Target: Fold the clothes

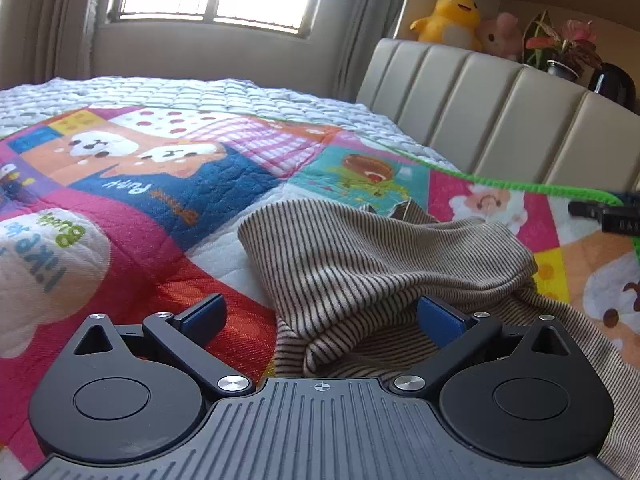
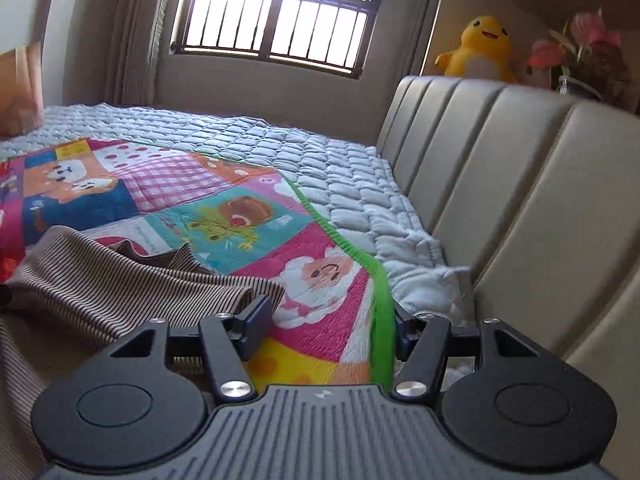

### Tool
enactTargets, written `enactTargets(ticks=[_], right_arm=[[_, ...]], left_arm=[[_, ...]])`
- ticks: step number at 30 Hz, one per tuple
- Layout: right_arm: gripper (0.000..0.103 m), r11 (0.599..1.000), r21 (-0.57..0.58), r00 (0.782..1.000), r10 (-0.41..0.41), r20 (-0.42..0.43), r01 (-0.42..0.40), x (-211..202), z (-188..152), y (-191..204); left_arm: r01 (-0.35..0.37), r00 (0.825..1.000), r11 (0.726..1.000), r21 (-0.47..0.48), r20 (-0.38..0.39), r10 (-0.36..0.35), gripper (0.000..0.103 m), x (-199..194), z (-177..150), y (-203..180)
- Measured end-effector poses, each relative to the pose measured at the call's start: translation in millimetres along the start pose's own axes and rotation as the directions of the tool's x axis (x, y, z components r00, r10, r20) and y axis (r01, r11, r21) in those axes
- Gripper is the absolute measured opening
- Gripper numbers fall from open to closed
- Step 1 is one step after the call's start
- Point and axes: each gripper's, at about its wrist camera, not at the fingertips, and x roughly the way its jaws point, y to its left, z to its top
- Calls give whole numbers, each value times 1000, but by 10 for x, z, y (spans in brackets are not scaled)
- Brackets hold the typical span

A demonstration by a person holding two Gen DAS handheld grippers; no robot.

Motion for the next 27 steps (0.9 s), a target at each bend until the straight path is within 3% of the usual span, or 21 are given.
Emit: enactTargets(ticks=[2,4,6,9,13,14,15,16,17,18,21,23,27], right_arm=[[59,997,-60,997,-38,73,43,-81,205,9],[59,995,-7,987,-93,135,95,-177,363,-71],[60,997,78,990,-23,136,12,-175,445,-164],[60,976,166,990,137,41,-142,106,337,-73],[59,967,184,977,196,-90,-177,600,-44,277],[52,962,195,969,218,-116,-193,716,-133,366],[26,953,200,957,256,-134,-227,802,-205,455],[17,946,194,948,287,-140,-258,836,-246,531],[15,951,153,950,286,-121,-267,803,-234,620],[6,956,107,954,282,-99,-271,762,-215,711],[4,963,61,965,263,15,-264,563,53,750],[4,966,74,969,245,42,-248,548,199,657],[4,972,114,978,208,-29,-203,792,110,520]], left_arm=[[-17,1000,999,28,-9,17,103,38,-34,-33],[-36,999,998,50,-25,37,103,97,-70,-58],[-44,998,997,62,-41,47,103,151,-97,-68],[-48,997,996,74,-53,52,103,192,-122,-72],[-41,997,997,62,-59,44,103,202,-126,-47],[-39,997,998,59,-61,43,103,205,-125,-41],[-38,997,998,58,-63,42,103,212,-126,-37],[-38,997,998,58,-64,42,103,216,-128,-36],[-39,997,998,58,-64,43,103,219,-128,-40],[-39,997,997,59,-65,43,103,221,-127,-43],[-41,997,997,61,-66,45,103,225,-131,-46],[-42,997,997,63,-68,46,103,230,-135,-46],[-38,996,998,57,-73,43,103,250,-137,-32]])
